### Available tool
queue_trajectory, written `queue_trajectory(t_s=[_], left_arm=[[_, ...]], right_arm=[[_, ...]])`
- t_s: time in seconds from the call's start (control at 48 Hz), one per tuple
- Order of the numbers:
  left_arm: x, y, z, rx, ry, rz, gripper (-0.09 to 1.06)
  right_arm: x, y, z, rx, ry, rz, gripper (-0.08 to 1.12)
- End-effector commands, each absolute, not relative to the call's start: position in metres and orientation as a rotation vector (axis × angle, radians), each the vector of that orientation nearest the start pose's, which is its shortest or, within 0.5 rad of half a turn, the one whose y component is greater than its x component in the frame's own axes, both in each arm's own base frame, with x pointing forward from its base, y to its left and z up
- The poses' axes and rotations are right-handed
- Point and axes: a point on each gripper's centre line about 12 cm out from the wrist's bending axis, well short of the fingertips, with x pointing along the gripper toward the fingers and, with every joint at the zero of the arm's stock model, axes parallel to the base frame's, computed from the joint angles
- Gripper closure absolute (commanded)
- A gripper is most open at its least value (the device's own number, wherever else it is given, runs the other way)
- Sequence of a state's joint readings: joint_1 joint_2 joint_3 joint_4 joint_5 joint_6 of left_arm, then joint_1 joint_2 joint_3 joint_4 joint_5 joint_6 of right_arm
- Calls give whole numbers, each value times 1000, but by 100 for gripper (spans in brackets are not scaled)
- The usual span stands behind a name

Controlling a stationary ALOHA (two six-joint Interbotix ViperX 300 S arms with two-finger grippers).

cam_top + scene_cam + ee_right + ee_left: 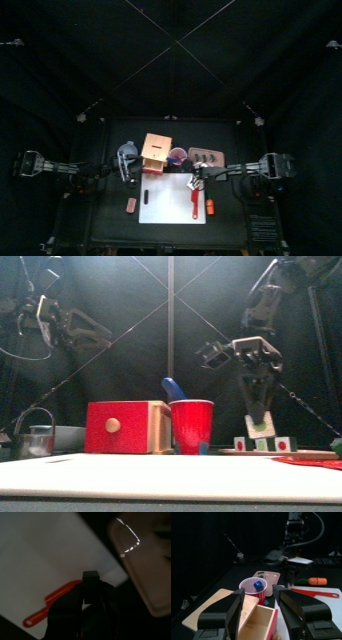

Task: Place sushi on board then cut the sushi with the knife then place the pieces on the plate
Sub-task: Place the 4 sushi pieces on the plate

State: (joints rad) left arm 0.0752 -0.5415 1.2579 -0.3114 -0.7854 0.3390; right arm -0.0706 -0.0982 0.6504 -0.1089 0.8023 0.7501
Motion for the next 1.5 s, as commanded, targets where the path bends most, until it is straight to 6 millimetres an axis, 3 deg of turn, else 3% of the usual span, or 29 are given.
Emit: queue_trajectory(t_s=[0.021, 0.104, 0.312, 0.521, 0.646, 0.854, 1.062, 1.25, 1.5], left_arm=[[235, 45, 224, 111, -33, 304, 12], [235, 44, 224, 120, -33, 299, 12], [236, 45, 226, 148, -38, 290, 12], [235, 51, 226, 156, -37, 313, 12], [236, 47, 227, 186, -42, 278, 12], [237, 44, 228, 208, -47, 256, 12], [238, 44, 230, 211, -51, 255, 12], [238, 45, 231, 214, -54, 259, 12], [238, 45, 232, 214, -58, 259, 12]], right_arm=[[269, -45, 171, 615, 1227, -720, 51], [242, -49, 169, 659, 1211, -840, 51], [204, -59, 165, 764, 1100, -1004, 51], [172, -97, 146, 807, 1033, -1174, 51], [167, -117, 141, 873, 928, -1192, 50], [166, -135, 137, 933, 813, -1182, 50], [169, -136, 129, 940, 824, -1173, 47], [170, -135, 124, 942, 854, -1180, 31], [173, -135, 145, 925, 818, -1181, 25]])
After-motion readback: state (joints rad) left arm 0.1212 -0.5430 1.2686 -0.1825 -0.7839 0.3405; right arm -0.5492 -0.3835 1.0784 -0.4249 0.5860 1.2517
